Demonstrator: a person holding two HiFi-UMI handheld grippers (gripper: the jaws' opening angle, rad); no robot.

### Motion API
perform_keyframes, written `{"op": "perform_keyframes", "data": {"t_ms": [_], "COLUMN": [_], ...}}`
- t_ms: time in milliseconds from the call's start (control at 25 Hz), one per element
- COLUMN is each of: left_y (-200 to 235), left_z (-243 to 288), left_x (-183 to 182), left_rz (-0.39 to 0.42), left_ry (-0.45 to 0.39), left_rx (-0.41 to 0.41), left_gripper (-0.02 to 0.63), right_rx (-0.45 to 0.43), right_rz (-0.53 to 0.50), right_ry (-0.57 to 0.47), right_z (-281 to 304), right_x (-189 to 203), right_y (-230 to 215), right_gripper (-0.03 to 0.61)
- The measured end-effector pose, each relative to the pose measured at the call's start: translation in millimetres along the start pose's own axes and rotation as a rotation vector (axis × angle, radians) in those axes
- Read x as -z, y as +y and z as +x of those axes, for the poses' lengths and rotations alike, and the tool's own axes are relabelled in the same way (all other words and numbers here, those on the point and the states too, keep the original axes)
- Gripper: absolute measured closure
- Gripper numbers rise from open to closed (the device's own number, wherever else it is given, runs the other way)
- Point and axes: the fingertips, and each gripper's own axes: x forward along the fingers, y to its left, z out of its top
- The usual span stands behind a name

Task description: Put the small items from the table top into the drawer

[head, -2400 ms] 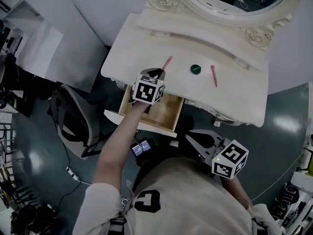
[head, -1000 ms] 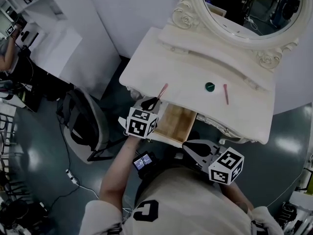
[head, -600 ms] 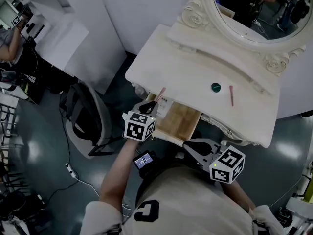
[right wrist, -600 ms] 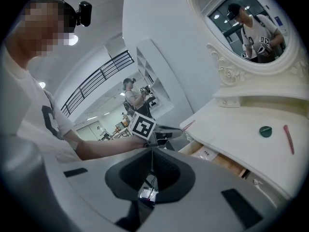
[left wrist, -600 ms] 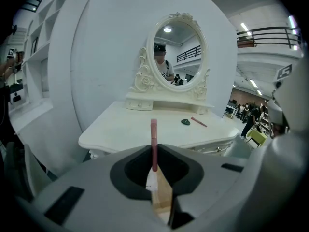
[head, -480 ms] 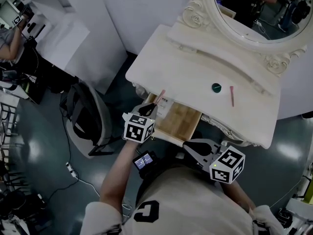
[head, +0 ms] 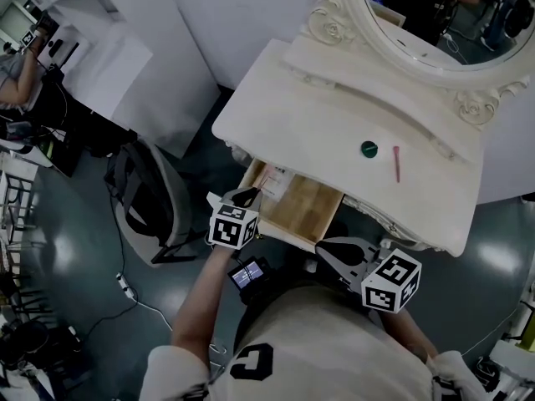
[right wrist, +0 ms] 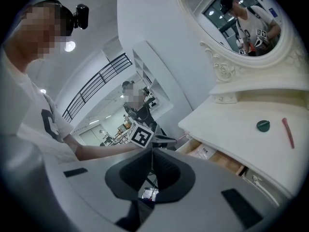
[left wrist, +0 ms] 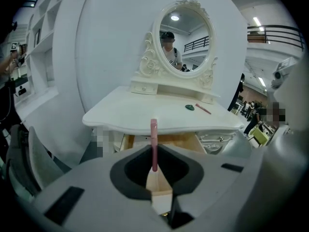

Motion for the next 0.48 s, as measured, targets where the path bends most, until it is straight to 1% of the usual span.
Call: {"op": "perform_keyframes", "data": {"t_ms": [480], "left_y": [9.7], "left_z": [26.2], "left_x": [24.7], "left_rz": [-0.023], "left_ry": [0.123], "left_rx": [-0.029], "left_gripper": [0.528], "right_rx": [0.004], "right_rz": [0.048], "right_ry": [-0.008], "right_z": [-10.5], "right_x": [6.5], "right_y": [-10.8], "right_gripper": [0.549]}}
